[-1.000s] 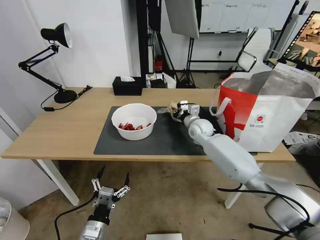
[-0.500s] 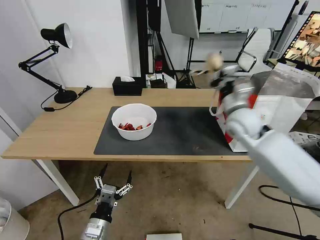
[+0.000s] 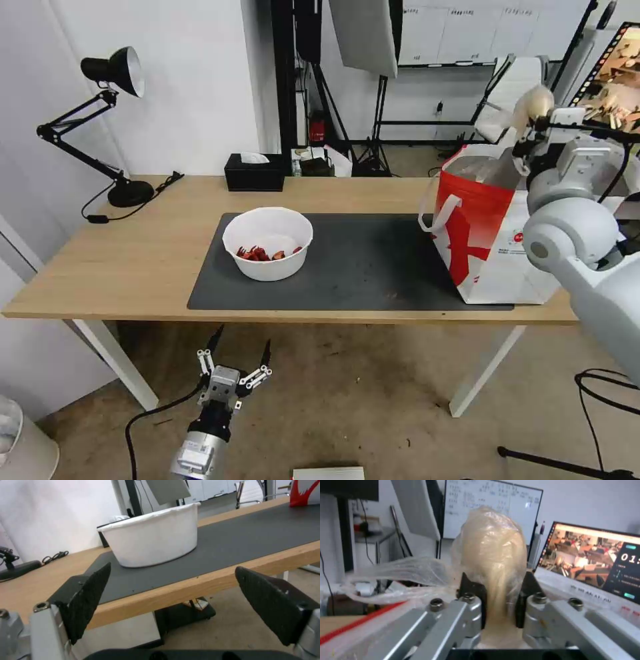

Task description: Pick up the trash from the table and place it into the takeout bag.

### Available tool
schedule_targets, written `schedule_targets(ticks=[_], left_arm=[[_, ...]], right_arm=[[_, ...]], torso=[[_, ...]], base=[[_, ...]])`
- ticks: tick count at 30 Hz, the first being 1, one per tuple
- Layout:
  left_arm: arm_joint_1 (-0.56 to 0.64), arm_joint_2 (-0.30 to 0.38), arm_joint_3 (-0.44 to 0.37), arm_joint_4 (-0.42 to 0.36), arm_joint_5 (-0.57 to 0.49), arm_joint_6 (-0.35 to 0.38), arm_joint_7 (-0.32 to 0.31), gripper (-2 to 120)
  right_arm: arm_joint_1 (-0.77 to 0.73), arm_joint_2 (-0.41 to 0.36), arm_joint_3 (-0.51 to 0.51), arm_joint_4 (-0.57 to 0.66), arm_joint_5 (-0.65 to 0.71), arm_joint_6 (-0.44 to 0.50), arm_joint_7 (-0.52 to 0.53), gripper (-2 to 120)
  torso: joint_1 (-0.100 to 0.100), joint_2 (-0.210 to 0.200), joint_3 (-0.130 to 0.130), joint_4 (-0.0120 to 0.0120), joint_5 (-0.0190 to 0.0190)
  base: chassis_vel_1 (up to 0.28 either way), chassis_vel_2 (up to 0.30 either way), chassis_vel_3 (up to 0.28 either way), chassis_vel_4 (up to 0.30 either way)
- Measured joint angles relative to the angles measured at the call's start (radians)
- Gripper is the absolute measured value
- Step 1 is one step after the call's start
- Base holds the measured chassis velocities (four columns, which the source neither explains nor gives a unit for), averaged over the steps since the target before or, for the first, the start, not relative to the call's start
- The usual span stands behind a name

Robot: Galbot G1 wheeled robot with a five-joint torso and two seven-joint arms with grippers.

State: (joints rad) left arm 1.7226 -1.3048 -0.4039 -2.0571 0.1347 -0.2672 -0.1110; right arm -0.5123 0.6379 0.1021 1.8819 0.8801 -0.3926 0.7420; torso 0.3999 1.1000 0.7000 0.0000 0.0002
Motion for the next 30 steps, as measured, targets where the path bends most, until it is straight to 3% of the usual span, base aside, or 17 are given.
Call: schedule_targets(ticks=[5, 22, 30], left_arm=[[0.004, 0.001, -0.004, -0.001, -0.001, 0.0, 0.003, 100], [0.003, -0.002, 0.002, -0.003, 0.001, 0.001, 0.012, 100], [0.003, 0.001, 0.001, -0.011, 0.001, 0.001, 0.013, 100]], right_arm=[[0.002, 0.004, -0.001, 0.002, 0.014, -0.036, 0.003, 35], [-0.003, 0.012, -0.002, 0.007, 0.022, -0.028, 0.011, 96], [-0.045, 0.004, 0.028, 0.032, 0.056, 0.015, -0.01, 100]], torso=[[0.0, 0.0, 0.0, 0.0, -0.0002], [0.0, 0.0, 0.0, 0.0, -0.0002], [0.0, 0.0, 0.0, 0.0, -0.0003]], base=[[0.0, 0.0, 0.0, 0.0], [0.0, 0.0, 0.0, 0.0], [0.0, 0.0, 0.0, 0.0]])
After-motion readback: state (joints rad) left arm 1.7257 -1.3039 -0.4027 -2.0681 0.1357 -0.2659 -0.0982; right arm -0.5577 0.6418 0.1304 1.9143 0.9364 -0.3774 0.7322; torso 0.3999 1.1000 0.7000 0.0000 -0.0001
